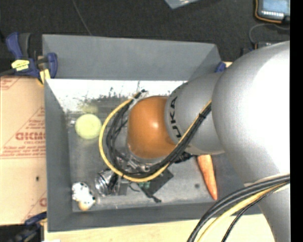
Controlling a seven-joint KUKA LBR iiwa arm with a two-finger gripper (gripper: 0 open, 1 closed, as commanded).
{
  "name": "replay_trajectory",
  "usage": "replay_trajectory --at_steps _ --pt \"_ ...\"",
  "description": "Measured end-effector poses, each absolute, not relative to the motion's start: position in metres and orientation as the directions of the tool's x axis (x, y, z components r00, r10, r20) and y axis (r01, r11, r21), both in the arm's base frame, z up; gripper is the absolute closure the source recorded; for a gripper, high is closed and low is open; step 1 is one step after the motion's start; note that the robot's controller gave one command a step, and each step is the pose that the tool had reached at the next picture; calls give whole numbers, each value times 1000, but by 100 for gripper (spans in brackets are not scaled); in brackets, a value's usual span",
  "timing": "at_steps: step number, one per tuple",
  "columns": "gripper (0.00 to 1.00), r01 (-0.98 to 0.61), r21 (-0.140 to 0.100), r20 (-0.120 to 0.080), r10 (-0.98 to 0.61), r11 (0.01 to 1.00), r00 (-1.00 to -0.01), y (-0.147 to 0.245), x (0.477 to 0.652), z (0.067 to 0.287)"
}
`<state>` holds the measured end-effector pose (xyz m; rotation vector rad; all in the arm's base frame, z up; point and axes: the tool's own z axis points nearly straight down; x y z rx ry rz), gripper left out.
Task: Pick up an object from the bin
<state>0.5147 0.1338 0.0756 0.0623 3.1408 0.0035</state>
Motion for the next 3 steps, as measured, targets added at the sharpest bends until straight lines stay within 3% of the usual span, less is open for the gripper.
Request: replay_trajectory --at_steps 3 --pt "100 44 1 7 44 999 -999 134 512 83"
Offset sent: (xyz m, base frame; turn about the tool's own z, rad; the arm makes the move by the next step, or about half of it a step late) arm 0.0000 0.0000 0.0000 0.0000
